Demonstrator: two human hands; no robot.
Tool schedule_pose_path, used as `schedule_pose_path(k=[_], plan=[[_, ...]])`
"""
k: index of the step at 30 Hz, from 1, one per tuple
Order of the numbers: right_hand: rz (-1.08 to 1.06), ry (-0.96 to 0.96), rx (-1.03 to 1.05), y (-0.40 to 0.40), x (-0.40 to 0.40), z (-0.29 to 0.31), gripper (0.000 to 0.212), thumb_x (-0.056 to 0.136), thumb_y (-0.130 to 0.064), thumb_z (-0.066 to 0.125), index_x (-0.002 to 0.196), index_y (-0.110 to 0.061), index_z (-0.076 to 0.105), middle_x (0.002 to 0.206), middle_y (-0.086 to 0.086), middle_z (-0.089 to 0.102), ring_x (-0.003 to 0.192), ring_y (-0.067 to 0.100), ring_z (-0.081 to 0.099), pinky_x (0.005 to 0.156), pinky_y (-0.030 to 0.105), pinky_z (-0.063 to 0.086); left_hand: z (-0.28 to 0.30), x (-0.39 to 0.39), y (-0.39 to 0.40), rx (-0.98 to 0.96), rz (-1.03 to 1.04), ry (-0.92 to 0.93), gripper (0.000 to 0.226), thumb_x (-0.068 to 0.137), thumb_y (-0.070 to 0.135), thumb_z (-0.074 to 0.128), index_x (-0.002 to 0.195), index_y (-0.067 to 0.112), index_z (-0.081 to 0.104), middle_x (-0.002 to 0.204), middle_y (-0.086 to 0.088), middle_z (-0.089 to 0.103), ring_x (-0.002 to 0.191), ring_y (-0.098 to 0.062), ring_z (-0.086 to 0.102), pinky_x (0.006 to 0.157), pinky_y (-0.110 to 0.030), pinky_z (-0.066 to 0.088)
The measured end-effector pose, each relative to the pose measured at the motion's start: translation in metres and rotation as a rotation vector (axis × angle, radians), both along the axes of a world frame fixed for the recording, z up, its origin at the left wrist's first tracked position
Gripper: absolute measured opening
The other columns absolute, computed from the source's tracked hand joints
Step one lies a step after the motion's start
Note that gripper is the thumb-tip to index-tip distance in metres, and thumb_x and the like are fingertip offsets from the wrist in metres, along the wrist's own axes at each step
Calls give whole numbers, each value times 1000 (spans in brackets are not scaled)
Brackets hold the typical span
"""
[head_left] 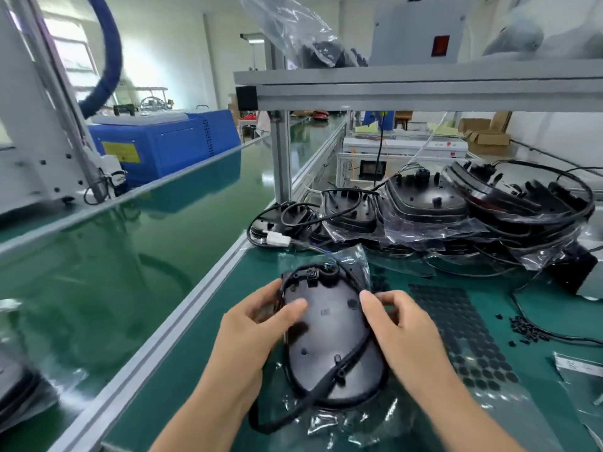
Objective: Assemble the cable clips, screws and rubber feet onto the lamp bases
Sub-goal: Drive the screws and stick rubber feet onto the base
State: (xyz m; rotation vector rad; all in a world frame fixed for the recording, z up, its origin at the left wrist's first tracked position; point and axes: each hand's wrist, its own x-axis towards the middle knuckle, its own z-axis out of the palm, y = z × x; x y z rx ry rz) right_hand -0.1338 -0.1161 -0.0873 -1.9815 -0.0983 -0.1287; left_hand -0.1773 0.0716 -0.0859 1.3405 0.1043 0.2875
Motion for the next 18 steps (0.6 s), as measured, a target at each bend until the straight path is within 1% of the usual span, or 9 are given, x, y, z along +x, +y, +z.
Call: schedule_pose_path(k=[3,5,7,9,11,13,15,17,18], plan=[[109,-21,6,41,18,-4,23,88,-54,54,86,-32,59,79,-9,65,72,-3,57,57,12,41,-4,-5,24,-108,-12,17,55,56,27,91,107,16,74,111,-13,72,100,-28,70,78,-33,58],[205,10,19,68,26,-11,24,90,-53,53,87,-30,60,76,-7,65,68,0,58,58,18,42,-6,-13,42,-106,-10,49,66,55,31,92,116,19,69,114,-13,70,103,-31,69,84,-41,57],[261,53,30,92,32,-20,27,91,-53,53,87,-28,61,77,-9,65,70,2,59,64,26,43,-9,-24,55,-2,26,90,94,48,35,94,131,39,51,115,4,71,105,-18,68,81,-33,57],[271,50,29,113,37,-26,23,92,-49,55,86,-28,62,82,-11,67,81,7,62,71,28,46,-14,-33,64,119,103,142,127,37,38,97,142,48,24,119,17,67,107,-5,65,80,-23,56],[272,16,10,130,40,-28,15,92,-41,59,84,-28,62,83,-12,67,85,10,63,75,30,45,-19,-37,69,150,175,183,149,35,36,97,151,42,4,135,12,56,119,-9,59,96,-33,52],[290,-10,8,140,41,-28,12,91,-36,61,81,-30,62,82,-14,67,85,9,63,73,29,43,-22,-37,73,104,222,172,145,41,27,95,153,40,4,136,5,56,120,-16,59,101,-42,48],[334,-29,48,145,39,-30,9,90,-35,63,81,-32,64,82,-15,68,85,5,63,71,24,44,-25,-36,78,51,244,139,128,52,16,91,152,40,15,126,2,65,112,-21,65,96,-44,52],[400,-41,83,146,37,-32,2,89,-32,65,88,-33,66,88,-14,69,87,2,64,76,23,47,-23,-36,85,10,254,110,107,62,11,87,148,35,29,119,-4,69,107,-26,68,90,-45,55],[437,-48,89,146,35,-33,4,89,-32,65,93,-33,67,93,-14,69,88,0,63,80,23,48,-22,-36,88,1,279,102,98,65,10,86,145,32,35,117,-6,70,106,-28,68,90,-46,55]])
